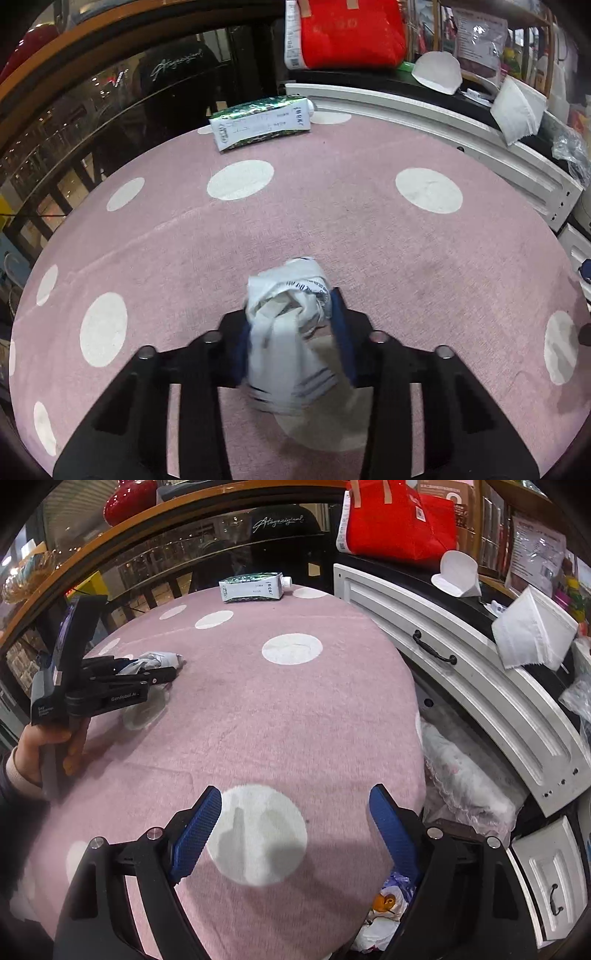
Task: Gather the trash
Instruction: 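Grasp the white tissue with the left gripper while the right grasps the green drink carton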
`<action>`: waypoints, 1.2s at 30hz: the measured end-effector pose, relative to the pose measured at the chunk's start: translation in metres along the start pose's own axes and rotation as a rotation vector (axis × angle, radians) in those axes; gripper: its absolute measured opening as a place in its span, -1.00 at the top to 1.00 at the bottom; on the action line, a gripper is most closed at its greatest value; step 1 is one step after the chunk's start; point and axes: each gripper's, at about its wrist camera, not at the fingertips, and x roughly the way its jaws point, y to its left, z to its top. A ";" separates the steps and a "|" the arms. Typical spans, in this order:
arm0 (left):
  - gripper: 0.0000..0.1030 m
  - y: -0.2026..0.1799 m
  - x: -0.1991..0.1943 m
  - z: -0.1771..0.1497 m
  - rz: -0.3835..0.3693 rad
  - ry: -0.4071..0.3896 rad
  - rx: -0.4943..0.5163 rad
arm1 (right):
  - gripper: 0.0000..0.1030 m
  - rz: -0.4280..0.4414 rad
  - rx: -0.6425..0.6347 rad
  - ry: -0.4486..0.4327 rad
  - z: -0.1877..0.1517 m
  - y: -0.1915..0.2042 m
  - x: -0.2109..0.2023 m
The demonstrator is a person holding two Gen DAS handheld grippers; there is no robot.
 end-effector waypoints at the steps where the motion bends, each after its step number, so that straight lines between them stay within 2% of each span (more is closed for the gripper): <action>1: 0.34 0.002 -0.005 -0.002 0.000 -0.002 -0.019 | -0.57 0.011 -0.003 0.001 0.004 0.001 0.002; 5: 0.35 0.004 -0.034 -0.012 -0.012 -0.035 -0.056 | -0.57 0.037 -0.061 -0.007 0.022 0.010 0.008; 8: 0.35 -0.001 -0.063 -0.027 0.037 -0.097 -0.044 | -0.57 0.062 -0.134 -0.012 0.043 0.020 0.016; 10: 0.35 -0.003 -0.079 -0.038 0.044 -0.129 -0.044 | -0.57 0.102 -0.179 0.000 0.063 0.028 0.026; 14: 0.35 -0.002 -0.089 -0.050 0.063 -0.148 -0.050 | -0.57 0.162 -0.304 0.016 0.105 0.049 0.044; 17: 0.35 0.004 -0.085 -0.050 0.042 -0.143 -0.069 | -0.57 0.193 -0.382 0.026 0.131 0.063 0.059; 21: 0.35 0.014 -0.081 -0.052 0.022 -0.128 -0.102 | -0.57 0.165 -0.469 0.052 0.173 0.074 0.089; 26: 0.35 0.020 -0.077 -0.057 0.070 -0.104 -0.103 | -0.57 0.127 -0.521 0.042 0.232 0.084 0.126; 28: 0.35 0.025 -0.078 -0.057 0.008 -0.099 -0.138 | -0.57 0.099 -0.573 0.064 0.257 0.094 0.151; 29: 0.35 0.027 -0.080 -0.057 -0.005 -0.102 -0.147 | -0.57 0.087 -0.593 0.075 0.263 0.097 0.159; 33: 0.35 0.028 -0.092 -0.057 0.032 -0.141 -0.147 | -0.56 0.002 -0.706 0.125 0.292 0.112 0.205; 34: 0.35 0.030 -0.093 -0.057 0.018 -0.145 -0.156 | -0.56 -0.031 -0.742 0.135 0.296 0.115 0.215; 36: 0.35 0.031 -0.095 -0.057 -0.012 -0.138 -0.172 | -0.53 -0.041 -0.790 0.157 0.300 0.119 0.227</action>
